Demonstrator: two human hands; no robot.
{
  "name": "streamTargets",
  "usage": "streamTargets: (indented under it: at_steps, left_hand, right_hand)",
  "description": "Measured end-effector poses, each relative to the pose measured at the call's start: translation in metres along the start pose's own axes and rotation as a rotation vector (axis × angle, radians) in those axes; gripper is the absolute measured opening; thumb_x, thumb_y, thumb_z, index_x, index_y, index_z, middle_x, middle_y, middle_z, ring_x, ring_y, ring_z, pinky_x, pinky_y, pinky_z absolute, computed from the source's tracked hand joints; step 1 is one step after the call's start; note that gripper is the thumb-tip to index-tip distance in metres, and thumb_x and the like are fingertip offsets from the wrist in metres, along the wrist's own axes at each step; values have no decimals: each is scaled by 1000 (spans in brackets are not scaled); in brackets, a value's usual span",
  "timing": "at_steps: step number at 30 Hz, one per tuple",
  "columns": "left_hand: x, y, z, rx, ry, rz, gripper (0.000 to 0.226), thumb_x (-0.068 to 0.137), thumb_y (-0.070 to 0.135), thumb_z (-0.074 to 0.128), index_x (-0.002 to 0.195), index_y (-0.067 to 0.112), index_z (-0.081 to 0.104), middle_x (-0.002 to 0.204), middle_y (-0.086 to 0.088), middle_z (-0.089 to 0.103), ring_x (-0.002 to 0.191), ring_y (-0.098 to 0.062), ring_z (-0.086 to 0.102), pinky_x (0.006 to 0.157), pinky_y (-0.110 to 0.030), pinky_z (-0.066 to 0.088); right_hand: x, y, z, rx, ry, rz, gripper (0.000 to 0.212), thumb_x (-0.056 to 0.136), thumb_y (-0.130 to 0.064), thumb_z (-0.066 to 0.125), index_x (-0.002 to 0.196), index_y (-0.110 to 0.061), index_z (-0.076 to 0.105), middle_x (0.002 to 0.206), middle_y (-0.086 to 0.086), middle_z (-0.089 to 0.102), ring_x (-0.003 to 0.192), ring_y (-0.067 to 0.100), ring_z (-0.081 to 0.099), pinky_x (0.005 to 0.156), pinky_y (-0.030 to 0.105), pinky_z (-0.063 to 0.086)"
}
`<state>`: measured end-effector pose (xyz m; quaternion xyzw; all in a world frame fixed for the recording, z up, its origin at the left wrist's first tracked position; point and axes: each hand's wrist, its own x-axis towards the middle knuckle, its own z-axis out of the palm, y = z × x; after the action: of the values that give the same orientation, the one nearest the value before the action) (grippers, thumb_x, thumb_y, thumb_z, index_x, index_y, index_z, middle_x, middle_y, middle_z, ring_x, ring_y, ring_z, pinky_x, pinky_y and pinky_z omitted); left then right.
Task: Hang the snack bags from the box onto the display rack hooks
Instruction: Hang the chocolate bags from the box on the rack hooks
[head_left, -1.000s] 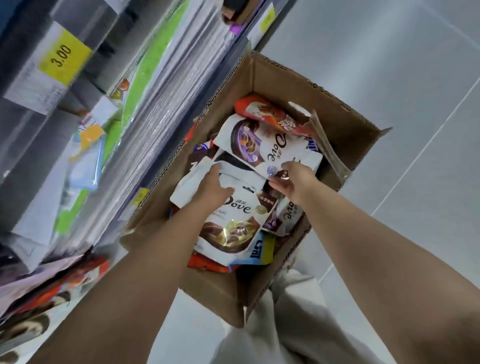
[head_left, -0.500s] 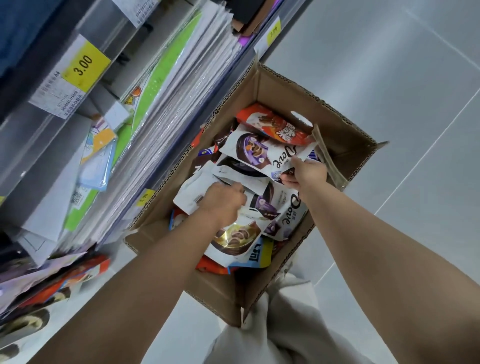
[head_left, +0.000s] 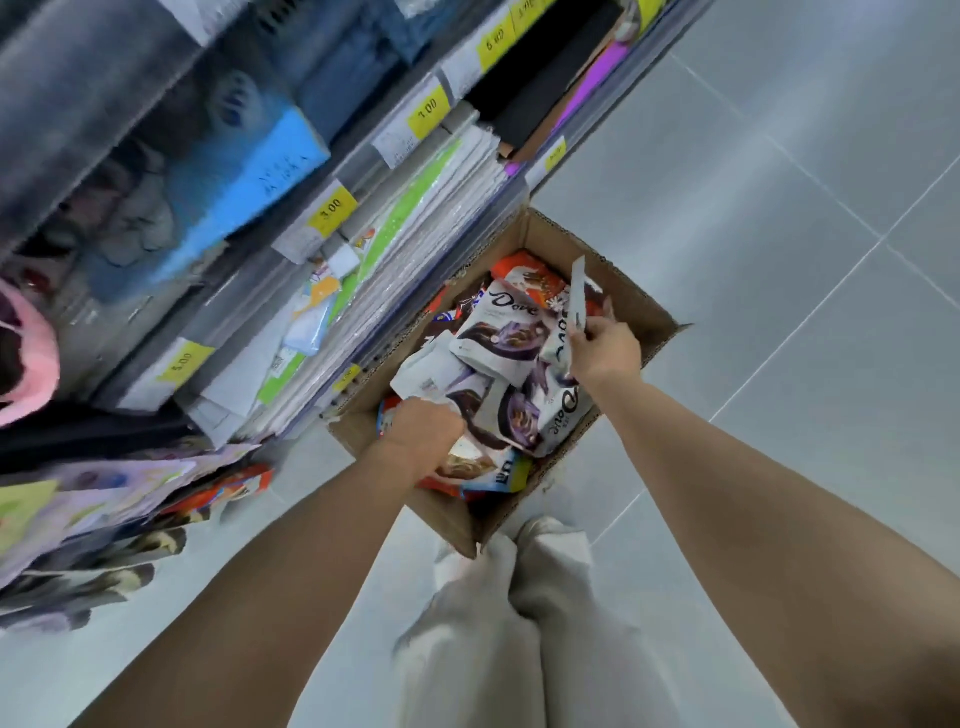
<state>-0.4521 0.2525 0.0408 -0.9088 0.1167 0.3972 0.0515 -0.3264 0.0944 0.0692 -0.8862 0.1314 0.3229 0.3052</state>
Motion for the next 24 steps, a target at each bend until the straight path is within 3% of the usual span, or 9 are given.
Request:
streamTargets:
  at_steps: [4, 6, 9, 11, 14, 16, 18, 20, 24]
  left_hand:
    - [-59, -20, -30, -83, -36, -75, 21, 88, 9, 51, 105, 17, 61, 103, -7, 66, 98, -30, 64, 74, -32, 49]
    - [-90, -28, -50, -136, -14, -132, 24, 86, 8, 52, 107, 19, 59, 100, -8, 66, 95, -31, 64, 72, -33, 49]
    - [-139, -34, -82, -167, 45, -242, 30, 87, 3, 48, 108, 22, 58, 102, -7, 66, 95, -30, 63, 69, -31, 47]
    - [-174, -35, -107, -168, 94, -306, 36, 88, 1, 46, 115, 23, 56, 103, -7, 67, 95, -30, 63, 67, -31, 44]
    - [-236, -29, -142, -176, 183, -393, 37, 84, -3, 47, 113, 19, 53, 98, -7, 67, 91, -31, 63, 63, -30, 39]
    - [-279, -22, -158, -194, 275, -468, 31, 81, -3, 50, 105, 16, 55, 92, -8, 67, 84, -31, 64, 61, -29, 39]
    - [-329, -12, -174, -200, 447, -552, 16, 72, 2, 67, 83, 12, 61, 64, -8, 65, 58, -28, 63, 50, -28, 43]
    - [-370, -8, -180, -212, 591, -564, 28, 49, 8, 84, 57, 15, 58, 38, -3, 50, 31, -23, 49, 40, -18, 36]
    - [-456, -3, -198, -102, 737, -681, 14, 62, 22, 61, 50, 16, 55, 32, -1, 44, 25, -21, 42, 36, -15, 28]
  right_hand:
    - [-42, -29, -33, -176, -12, -91, 26, 99, -20, 42, 102, -5, 63, 90, 12, 57, 85, 28, 55, 67, 29, 36]
    - [-65, -44, -48, -224, -17, -143, 27, 98, -21, 42, 90, -5, 62, 90, 13, 59, 90, 30, 56, 68, 29, 37]
    - [-107, -71, -72, -231, -9, -216, 40, 98, -20, 44, 58, -18, 39, 66, 2, 44, 79, 29, 49, 67, 28, 34]
    - [-138, -93, -90, -232, -12, -297, 47, 97, -19, 47, 55, -25, 25, 58, -3, 30, 75, 23, 39, 67, 24, 29]
    - [-187, -121, -117, -238, -43, -427, 44, 95, -18, 50, 55, -13, 32, 56, 1, 33, 68, 23, 38, 60, 26, 24]
    - [-226, -139, -136, -249, -54, -511, 34, 96, -17, 50, 64, -6, 45, 60, 1, 38, 68, 22, 39, 56, 26, 18]
    - [-268, -157, -152, -307, -68, -618, 28, 97, -15, 46, 72, -3, 49, 67, 2, 41, 72, 21, 41, 60, 28, 22]
    - [-302, -172, -162, -398, -64, -761, 28, 97, -13, 45, 73, 1, 49, 78, 9, 41, 73, 23, 42, 61, 31, 30]
    - [-367, -207, -167, -572, -78, -1059, 19, 96, -13, 47, 78, -7, 49, 89, 12, 44, 87, 31, 53, 69, 32, 36]
